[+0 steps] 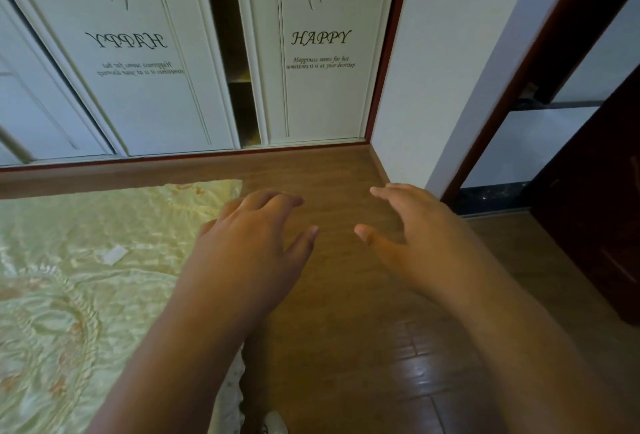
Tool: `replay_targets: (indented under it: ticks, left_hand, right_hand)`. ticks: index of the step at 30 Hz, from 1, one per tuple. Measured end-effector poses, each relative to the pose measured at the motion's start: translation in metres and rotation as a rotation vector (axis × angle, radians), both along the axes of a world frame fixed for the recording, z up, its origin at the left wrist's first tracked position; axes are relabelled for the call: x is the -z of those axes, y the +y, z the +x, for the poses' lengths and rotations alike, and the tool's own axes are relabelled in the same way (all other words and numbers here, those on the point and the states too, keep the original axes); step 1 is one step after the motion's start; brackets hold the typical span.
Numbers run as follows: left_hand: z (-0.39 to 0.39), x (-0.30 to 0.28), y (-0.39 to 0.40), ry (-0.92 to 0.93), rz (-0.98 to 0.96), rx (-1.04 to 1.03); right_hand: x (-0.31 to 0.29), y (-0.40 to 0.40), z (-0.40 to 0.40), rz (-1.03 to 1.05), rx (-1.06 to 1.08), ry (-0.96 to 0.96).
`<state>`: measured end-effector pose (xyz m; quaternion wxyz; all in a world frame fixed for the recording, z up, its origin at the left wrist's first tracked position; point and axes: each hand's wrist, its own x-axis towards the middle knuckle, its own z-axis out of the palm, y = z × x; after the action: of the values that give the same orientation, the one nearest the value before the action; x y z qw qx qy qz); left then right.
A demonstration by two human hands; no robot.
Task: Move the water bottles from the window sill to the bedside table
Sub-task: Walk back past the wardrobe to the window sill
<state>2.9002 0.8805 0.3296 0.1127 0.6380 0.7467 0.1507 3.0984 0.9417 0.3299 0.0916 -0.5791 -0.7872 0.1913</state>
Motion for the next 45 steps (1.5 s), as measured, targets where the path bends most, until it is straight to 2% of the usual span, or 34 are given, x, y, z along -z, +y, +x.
replay_targets:
  ticks: [8, 16, 25, 35, 45]
  left_hand:
    - [-0.068, 0.003, 0.066, -0.008, 0.005, 0.022]
    - [-0.100, 0.012, 0.113, 0.013, -0.031, 0.029]
    - [-0.102, 0.013, 0.198, 0.036, -0.044, -0.057]
    - [-0.089, -0.002, 0.316, 0.031, 0.004, -0.211]
    - [-0.103, 0.006, 0.390, 0.012, 0.012, -0.313]
  right_hand:
    - [0.005, 0.057, -0.067, 0.009, 0.029, -0.003]
    - [0.017, 0.109, -0.094, -0.024, 0.026, 0.022]
    - [0.029, 0.215, -0.103, -0.046, -0.050, 0.044]
    - [0.007, 0.366, -0.101, -0.003, -0.173, 0.077]
    - [0.010, 0.460, -0.130, -0.012, -0.314, 0.042]
